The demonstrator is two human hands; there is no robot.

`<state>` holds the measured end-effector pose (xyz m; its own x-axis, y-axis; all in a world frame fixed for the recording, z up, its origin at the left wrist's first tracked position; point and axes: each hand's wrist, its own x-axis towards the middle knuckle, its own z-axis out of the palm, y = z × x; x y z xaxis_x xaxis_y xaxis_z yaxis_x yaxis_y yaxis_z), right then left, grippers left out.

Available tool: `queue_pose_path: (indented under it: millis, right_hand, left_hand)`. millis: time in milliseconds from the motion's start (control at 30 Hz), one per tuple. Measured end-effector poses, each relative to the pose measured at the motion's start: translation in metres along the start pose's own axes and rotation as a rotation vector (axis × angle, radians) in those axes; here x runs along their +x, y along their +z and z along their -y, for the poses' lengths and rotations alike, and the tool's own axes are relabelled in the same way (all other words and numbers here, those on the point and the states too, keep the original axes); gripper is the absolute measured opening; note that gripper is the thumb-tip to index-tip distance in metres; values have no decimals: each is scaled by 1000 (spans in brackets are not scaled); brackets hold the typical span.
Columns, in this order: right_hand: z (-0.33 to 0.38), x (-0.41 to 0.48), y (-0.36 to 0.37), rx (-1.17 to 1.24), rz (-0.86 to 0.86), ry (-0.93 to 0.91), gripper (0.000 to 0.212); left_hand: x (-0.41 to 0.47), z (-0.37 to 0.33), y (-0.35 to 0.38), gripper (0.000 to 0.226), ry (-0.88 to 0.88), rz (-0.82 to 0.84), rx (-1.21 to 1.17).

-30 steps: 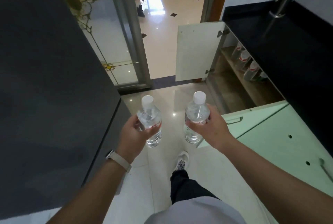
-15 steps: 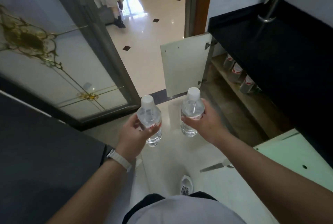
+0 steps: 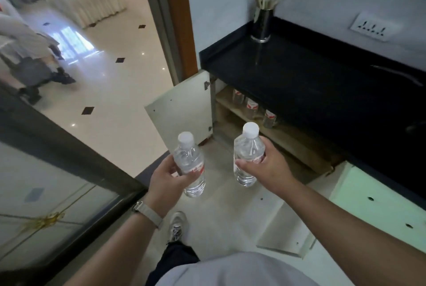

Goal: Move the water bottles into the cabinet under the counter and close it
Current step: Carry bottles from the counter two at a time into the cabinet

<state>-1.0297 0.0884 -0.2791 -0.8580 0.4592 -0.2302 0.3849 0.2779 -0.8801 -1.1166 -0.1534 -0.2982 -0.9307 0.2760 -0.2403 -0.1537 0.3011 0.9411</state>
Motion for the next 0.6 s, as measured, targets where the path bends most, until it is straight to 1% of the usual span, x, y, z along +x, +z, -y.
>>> queue_pose_path:
  millis: [167,300,433,500,600]
  right_hand:
    - [29,41,43,24,-184,103,65]
    - [52,66,75,14,-259,150,64]
    - [71,78,96,46,-372,214,62]
    - [77,79,101,52,-423,250,61]
    - [81,78,104,47,-497,306,65]
  left_hand:
    - [94,-13,-40,54,28,152,29]
    - [162,-22,-69,49,6,287,46]
    - [205,-30,-81,39,67,407,149]
    - [219,-27,-79,38,76,479,198]
    - [232,-25,-71,40,68,558,210]
